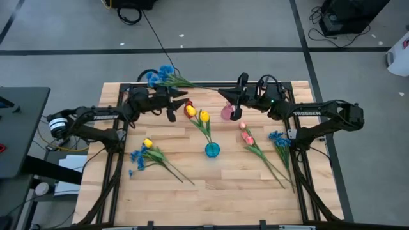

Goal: Sort flowers into vase by color
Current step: Put the middle right blue flowers into the pink vase

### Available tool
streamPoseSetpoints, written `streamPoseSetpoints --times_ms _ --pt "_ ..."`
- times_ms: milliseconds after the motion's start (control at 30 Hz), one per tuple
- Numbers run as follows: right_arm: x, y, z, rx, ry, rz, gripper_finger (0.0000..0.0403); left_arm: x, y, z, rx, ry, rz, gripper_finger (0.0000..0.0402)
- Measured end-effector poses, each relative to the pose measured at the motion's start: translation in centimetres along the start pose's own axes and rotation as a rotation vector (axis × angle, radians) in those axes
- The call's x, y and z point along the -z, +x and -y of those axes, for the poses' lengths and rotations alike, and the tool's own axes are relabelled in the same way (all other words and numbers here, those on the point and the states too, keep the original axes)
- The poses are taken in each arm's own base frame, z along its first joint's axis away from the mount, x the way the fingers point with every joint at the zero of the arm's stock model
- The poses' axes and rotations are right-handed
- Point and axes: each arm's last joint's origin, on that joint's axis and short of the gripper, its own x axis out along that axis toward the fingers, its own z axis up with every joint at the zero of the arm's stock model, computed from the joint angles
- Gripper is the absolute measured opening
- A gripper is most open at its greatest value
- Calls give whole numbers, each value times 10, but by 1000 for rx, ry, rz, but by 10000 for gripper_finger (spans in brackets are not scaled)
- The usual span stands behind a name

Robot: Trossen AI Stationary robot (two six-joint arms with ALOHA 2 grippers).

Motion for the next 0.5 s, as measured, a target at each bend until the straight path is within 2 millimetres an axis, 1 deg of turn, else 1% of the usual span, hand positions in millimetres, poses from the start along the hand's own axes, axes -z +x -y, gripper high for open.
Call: streamPoseSetpoints --times_ms 167,300,400,500 --pt "0 -1 7 26 -46 1 18 -8 4 -12 -26 40 23 167" --pt "3 0 15 41 -52 35 18 -11 13 -23 4 49 19 189" --pt "8 7 19 21 -30 40 18 -11 19 -30 14 49 10 201" --pt "8 17 23 -5 -15 52 18 -17 22 -35 7 65 27 204"
